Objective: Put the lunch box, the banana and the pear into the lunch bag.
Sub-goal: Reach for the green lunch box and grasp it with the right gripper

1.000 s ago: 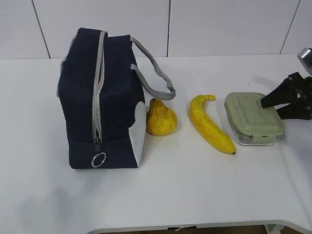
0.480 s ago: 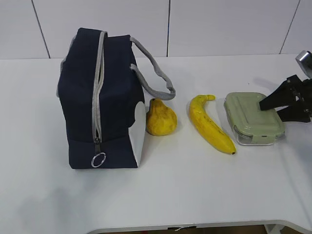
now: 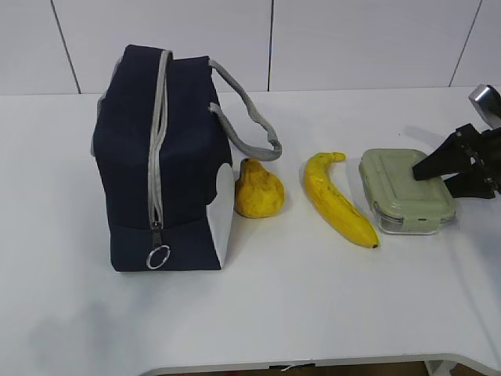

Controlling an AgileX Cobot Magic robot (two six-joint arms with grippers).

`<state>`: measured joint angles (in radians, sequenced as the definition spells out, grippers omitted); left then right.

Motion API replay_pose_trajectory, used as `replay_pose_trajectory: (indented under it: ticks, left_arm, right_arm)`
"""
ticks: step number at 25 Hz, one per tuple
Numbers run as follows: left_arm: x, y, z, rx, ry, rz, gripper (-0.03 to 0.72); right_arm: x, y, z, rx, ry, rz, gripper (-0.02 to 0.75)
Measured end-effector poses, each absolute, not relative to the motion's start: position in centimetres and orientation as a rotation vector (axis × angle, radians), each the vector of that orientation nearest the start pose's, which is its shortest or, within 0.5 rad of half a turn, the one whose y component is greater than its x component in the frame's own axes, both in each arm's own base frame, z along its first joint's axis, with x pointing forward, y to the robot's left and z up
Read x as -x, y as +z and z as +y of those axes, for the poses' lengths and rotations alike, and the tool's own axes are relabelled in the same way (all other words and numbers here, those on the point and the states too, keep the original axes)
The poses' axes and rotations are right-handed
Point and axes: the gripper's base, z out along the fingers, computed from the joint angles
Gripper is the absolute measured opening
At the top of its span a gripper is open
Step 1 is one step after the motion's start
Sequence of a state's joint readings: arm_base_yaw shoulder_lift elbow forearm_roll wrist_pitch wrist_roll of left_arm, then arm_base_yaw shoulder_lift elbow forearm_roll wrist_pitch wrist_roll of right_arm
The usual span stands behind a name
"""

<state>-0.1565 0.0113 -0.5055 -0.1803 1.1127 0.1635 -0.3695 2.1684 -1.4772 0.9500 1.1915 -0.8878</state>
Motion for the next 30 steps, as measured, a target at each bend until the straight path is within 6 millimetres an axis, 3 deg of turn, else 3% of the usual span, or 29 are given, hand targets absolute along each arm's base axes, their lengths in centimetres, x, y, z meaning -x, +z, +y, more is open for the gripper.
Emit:
replay_pose_trajectory:
  ticks: [10,18,30]
  left_arm:
    - [0.90,27.58,-1.34,-0.347,-0.214,2.066,0.402]
    - [0.90,27.58,-1.34,-0.347,-0.214,2.066,0.400]
    - [0.90,27.58,-1.34,-0.347,-0.214,2.066,0.400]
  right_arm:
    - [-40.63,15.05,-8.39,0.056,1.097,2.609,0.549]
    - [-40.58,15.16,-8.31,0.063,1.116,2.607,0.452]
    - [-40.60,15.20,-8.28,0.059,1.122,2.602,0.442]
